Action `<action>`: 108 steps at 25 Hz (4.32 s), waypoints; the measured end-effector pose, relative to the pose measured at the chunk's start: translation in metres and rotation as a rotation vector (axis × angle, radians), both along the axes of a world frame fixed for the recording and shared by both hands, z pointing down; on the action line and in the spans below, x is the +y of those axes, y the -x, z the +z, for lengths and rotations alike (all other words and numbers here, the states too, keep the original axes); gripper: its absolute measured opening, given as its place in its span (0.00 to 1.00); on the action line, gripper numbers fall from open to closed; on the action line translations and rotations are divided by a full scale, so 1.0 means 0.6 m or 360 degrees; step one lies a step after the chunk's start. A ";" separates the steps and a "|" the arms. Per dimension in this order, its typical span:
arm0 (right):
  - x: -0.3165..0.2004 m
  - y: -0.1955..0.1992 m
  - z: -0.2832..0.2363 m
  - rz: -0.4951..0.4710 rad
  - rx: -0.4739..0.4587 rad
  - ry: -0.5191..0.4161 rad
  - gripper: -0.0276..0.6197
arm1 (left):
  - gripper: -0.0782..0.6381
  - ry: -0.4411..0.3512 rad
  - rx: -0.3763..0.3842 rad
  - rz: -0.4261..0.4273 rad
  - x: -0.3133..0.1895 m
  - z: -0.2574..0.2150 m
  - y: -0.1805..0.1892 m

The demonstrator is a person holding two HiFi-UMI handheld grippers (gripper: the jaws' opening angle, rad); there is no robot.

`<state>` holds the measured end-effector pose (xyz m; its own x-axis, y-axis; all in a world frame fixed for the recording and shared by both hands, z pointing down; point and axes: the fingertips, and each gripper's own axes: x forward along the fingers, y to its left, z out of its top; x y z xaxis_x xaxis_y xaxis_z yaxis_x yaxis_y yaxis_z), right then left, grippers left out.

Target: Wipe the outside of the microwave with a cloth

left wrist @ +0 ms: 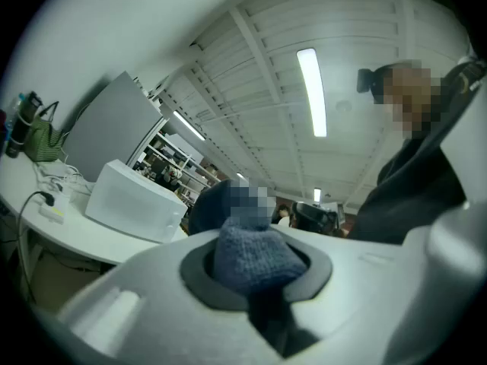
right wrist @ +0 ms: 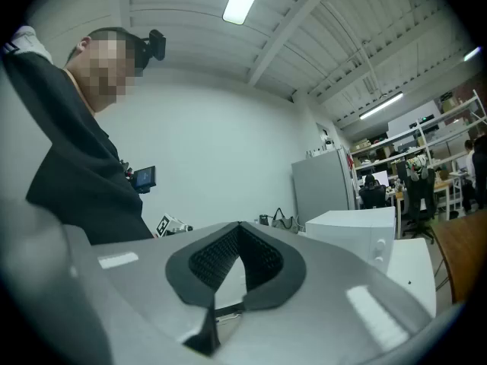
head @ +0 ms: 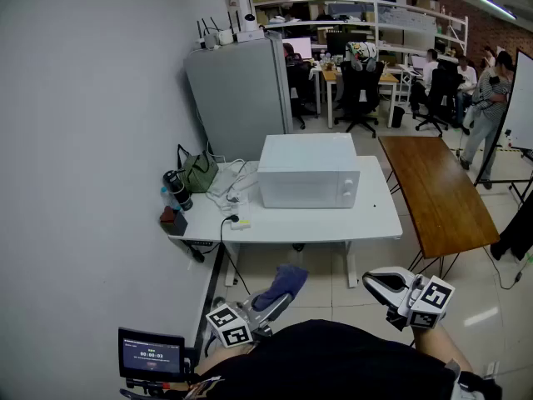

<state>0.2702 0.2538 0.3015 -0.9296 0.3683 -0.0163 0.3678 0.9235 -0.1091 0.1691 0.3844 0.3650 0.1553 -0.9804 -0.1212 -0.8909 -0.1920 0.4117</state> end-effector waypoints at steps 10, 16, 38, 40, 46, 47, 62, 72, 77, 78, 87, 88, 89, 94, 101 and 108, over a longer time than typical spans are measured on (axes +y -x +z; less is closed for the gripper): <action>-0.088 -0.004 0.013 -0.0143 -0.0048 0.0087 0.05 | 0.19 0.0102 0.0029 -0.0011 -0.104 0.023 -0.045; -0.086 0.102 0.011 -0.0177 -0.0038 0.0080 0.05 | 0.19 0.0089 0.0091 -0.0064 -0.095 0.035 0.060; -0.168 0.527 0.010 0.0082 0.0010 0.0054 0.05 | 0.19 0.0070 0.0111 0.0203 -0.186 0.073 0.523; -0.209 0.553 0.009 0.0016 -0.0027 0.0027 0.05 | 0.19 0.0102 0.0065 0.0123 -0.223 0.058 0.550; -0.343 0.619 0.021 -0.0231 -0.0100 -0.0021 0.05 | 0.19 0.0154 0.0011 -0.0136 -0.330 0.051 0.595; -0.363 0.627 0.019 -0.0262 -0.0112 -0.0019 0.05 | 0.19 0.0170 0.0001 -0.0159 -0.348 0.051 0.599; -0.407 0.712 0.022 -0.0084 0.0080 -0.0042 0.05 | 0.19 0.0350 -0.0387 -0.0313 -0.422 0.058 0.951; -0.337 0.739 0.011 0.0390 0.0369 -0.0152 0.05 | 0.19 0.0616 -0.0751 0.0182 -0.577 0.178 1.107; -0.354 0.745 0.001 0.0526 0.0436 -0.0146 0.05 | 0.19 0.0694 -0.0862 0.0432 -0.632 0.227 1.088; -0.361 0.742 0.003 0.0548 0.0448 -0.0145 0.05 | 0.19 0.0702 -0.0882 0.0475 -0.640 0.235 1.082; -0.416 0.722 0.032 0.0644 0.0543 -0.0100 0.05 | 0.19 0.0912 -0.1058 0.0665 -0.676 0.299 1.100; -0.420 0.721 0.035 0.0649 0.0549 -0.0094 0.05 | 0.19 0.0923 -0.1048 0.0693 -0.677 0.303 1.101; -0.424 0.719 0.038 0.0655 0.0554 -0.0086 0.05 | 0.19 0.0947 -0.1046 0.0719 -0.678 0.311 1.103; -0.444 0.706 0.048 0.0694 0.0569 -0.0056 0.05 | 0.19 0.1165 -0.1241 0.0797 -0.681 0.396 1.109; -0.447 0.706 0.064 0.0680 0.0618 -0.0051 0.05 | 0.19 0.1379 -0.1303 0.0877 -0.684 0.520 1.107; -0.446 0.697 0.053 0.0710 0.0627 -0.0074 0.05 | 0.19 0.1534 -0.1426 0.0945 -0.662 0.613 1.091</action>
